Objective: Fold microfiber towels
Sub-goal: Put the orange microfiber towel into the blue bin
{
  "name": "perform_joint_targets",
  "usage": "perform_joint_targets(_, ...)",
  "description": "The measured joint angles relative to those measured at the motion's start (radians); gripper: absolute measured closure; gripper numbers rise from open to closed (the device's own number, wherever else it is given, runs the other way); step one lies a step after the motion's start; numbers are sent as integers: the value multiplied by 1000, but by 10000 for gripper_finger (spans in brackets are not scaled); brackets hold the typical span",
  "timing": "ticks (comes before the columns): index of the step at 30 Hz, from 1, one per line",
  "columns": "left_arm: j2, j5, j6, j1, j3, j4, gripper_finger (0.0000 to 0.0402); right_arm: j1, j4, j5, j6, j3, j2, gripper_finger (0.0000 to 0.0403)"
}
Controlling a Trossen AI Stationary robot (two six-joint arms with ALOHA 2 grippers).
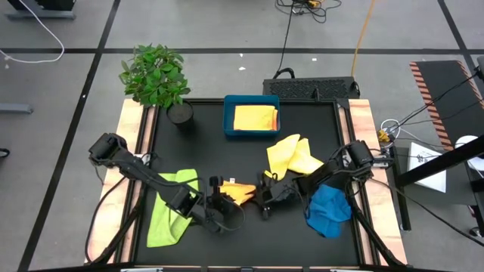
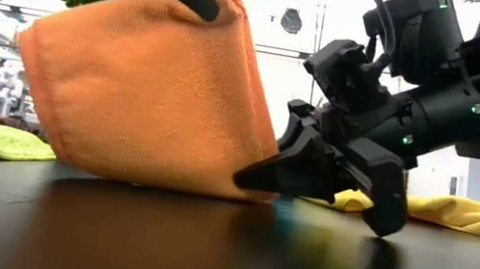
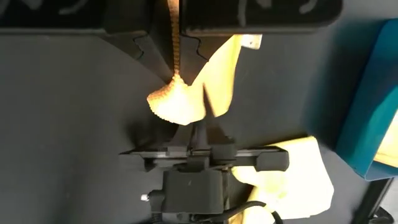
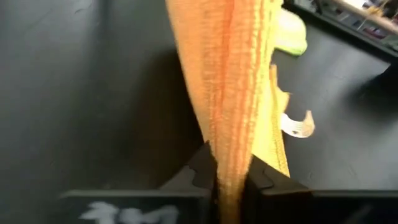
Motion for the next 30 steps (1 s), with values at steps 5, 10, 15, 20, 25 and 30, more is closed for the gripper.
perform_joint_targets(5,0,-27,37,16,0,-4,394,4,-108,4,-17,-3,-76,395)
perform_joint_targets(10,0,-133,117,51,0,-6,397,5,-298,144,-81,-5,-231,400)
perform_joint_targets(15,0,-302,219,115,0,-5,397,-9,-467,290,-169,-5,-413,401)
perform_joint_targets(20,-1,-416,314,217,1,42,393,-66,-586,410,-246,-4,-576,402)
perform_joint_targets(25,-1,-393,403,337,1,115,397,-174,-635,417,-318,-4,-685,402)
perform_joint_targets(30,-2,-334,509,459,2,227,397,-300,-634,415,-426,-4,-743,402)
